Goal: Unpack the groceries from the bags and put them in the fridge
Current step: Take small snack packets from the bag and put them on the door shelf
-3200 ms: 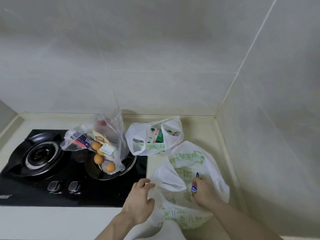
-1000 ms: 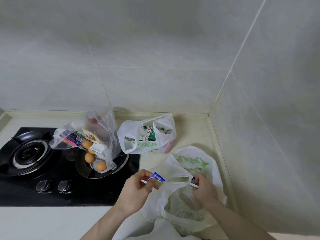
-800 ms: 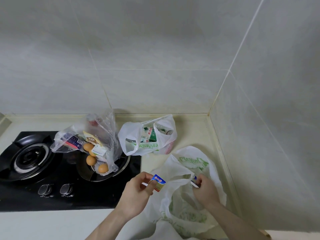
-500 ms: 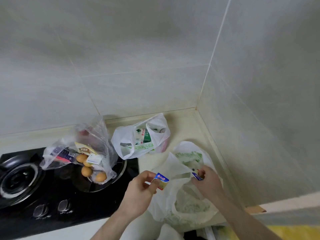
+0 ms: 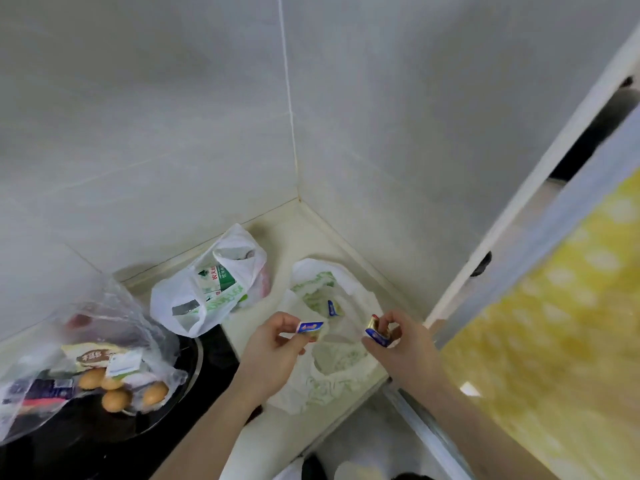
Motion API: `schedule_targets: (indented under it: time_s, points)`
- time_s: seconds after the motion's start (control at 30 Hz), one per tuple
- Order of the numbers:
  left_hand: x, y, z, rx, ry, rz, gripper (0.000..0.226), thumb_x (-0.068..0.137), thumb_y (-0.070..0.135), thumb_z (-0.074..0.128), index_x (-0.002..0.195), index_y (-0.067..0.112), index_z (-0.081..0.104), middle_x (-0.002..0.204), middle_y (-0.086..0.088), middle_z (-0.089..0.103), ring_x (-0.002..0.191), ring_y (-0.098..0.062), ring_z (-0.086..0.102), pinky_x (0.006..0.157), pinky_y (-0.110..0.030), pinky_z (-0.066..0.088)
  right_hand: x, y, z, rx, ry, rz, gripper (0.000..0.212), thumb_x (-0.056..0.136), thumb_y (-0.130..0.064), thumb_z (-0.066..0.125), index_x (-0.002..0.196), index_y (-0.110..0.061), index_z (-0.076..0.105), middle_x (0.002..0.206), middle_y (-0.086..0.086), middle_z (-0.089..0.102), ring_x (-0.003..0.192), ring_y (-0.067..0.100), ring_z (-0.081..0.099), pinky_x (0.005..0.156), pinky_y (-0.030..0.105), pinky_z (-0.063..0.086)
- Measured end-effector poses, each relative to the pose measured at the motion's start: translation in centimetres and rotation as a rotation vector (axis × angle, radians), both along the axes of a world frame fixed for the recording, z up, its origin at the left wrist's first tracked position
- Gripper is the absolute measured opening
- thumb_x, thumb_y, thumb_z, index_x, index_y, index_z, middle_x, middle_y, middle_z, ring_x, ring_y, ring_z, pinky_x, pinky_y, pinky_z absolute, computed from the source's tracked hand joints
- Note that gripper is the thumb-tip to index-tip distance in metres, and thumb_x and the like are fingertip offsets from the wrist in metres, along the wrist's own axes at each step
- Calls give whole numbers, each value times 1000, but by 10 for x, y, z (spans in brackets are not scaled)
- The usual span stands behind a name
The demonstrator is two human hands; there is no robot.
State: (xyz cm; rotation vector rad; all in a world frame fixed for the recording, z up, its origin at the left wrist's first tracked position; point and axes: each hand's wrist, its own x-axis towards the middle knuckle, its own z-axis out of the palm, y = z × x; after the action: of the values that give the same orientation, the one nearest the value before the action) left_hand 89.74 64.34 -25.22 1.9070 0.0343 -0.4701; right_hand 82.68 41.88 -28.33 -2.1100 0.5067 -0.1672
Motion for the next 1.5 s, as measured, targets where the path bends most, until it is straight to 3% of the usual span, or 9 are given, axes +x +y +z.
schedule_targets:
  time_s: [0.17, 0.37, 0.5, 0.63, 0.77, 0.87, 0.97, 1.17, 1.5]
  points:
    - [8, -18, -13, 105, -57, -63, 8, 90, 13, 69, 94, 18, 64, 82, 2, 76, 67, -8, 69, 62, -23, 47, -34, -21, 16, -26, 5, -14, 28, 79, -29, 81, 79, -26, 53, 73, -3, 62, 65, 16, 54, 60, 35, 47]
    - [20, -47, -35, 324, -110, -202, 12, 87, 18, 63, 91, 27, 68, 84, 1, 75, 77, -16, 67, 63, -23, 47, -56, -35, 25, -86, 32, 67, 30, 79, -31, 80, 78, -28, 50, 78, -7, 59, 63, 6, 54, 57, 20, 41]
    - [49, -72, -55, 498, -152, -393, 6, 88, 14, 61, 86, 11, 66, 79, -4, 63, 71, -19, 53, 60, -27, 40, -69, -32, 31, -84, 34, 99, 29, 84, -19, 78, 80, -24, 50, 87, -11, 61, 73, -18, 56, 59, 11, 41]
    - [85, -100, -80, 729, -206, -600, 18, 90, 7, 51, 73, 13, 54, 71, -5, 50, 65, -19, 44, 60, -31, 39, -71, -30, 29, -130, 40, 48, 29, 80, -30, 77, 81, -29, 47, 90, -12, 62, 69, 6, 55, 60, 25, 49]
    - [111, -120, -108, 918, -214, -760, 28, 90, 8, 51, 65, 18, 43, 67, 0, 41, 61, -16, 39, 56, -30, 33, -71, -29, 25, -126, 42, -73, 29, 80, -28, 77, 79, -28, 48, 84, -8, 60, 68, 7, 56, 59, 22, 44]
    - [124, -130, -133, 953, -165, -808, 24, 89, 6, 54, 68, 16, 45, 70, -2, 44, 61, -16, 42, 57, -30, 36, -71, -31, 16, -122, 51, -133, 29, 78, -27, 78, 77, -26, 49, 82, -7, 60, 68, 8, 55, 57, 19, 40]
    - [134, -136, -152, 993, -140, -867, 2, 90, 12, 65, 92, 11, 63, 91, -7, 57, 85, -22, 60, 73, -30, 49, -71, -31, 9, -146, 86, -174, 28, 76, -25, 78, 78, -26, 50, 85, -7, 61, 70, 12, 56, 59, 21, 43]
    - [145, -133, -179, 989, -179, -825, 49, 89, 17, 65, 135, 4, 56, 126, -12, 62, 112, -27, 64, 92, -35, 56, -68, -25, 2, -159, 121, -239, 30, 76, -25, 81, 76, -28, 51, 86, -11, 59, 69, 13, 58, 64, 32, 50]
    - [126, -119, -192, 821, -339, -652, 22, 91, 7, 62, 113, 10, 59, 112, -5, 61, 86, -19, 55, 76, -29, 46, -87, -21, 0, -119, 126, -266, 29, 76, -27, 79, 77, -28, 50, 84, -13, 60, 72, 13, 58, 62, 33, 50]
